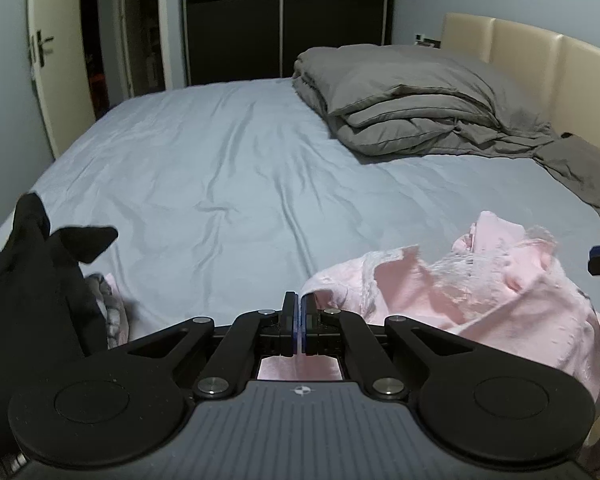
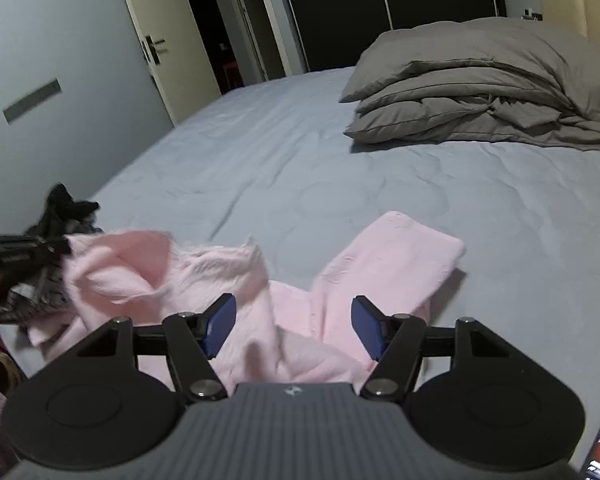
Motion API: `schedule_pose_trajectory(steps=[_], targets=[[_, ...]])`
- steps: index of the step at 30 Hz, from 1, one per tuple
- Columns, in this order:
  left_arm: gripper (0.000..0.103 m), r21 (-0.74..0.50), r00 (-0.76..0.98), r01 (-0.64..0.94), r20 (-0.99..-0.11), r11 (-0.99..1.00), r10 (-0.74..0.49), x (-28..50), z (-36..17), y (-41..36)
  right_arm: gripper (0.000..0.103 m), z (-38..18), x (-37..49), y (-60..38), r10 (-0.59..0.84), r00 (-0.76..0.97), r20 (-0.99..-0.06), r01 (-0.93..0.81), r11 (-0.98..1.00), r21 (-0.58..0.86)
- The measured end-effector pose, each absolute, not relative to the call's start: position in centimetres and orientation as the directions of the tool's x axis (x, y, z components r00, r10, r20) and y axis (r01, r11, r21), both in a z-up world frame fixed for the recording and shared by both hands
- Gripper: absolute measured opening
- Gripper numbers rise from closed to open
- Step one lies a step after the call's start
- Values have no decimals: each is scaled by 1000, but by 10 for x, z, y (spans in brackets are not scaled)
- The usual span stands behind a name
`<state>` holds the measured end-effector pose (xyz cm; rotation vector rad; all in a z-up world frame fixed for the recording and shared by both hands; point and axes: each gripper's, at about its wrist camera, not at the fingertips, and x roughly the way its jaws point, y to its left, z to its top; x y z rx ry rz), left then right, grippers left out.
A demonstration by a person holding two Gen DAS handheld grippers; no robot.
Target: Fold clothes
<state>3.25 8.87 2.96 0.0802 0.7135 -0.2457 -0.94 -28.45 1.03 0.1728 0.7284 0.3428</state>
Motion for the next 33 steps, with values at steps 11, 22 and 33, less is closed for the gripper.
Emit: schedule_pose_trajectory(steps=[11,22,33], targets=[[0,-13,726,245,-661,969,-192,33,28,87,67,-1,-16,-236,355,660,-662,-393,914,99],[0,-17,718,272,-662,962,-215,32,28,85,19,-10,-5,-250,286,645,-709,-296,948,113],[22,153,657,545,-688,824,-307,10,8,35,19,-12,8,-295,232,637,-735,-105,971,215]])
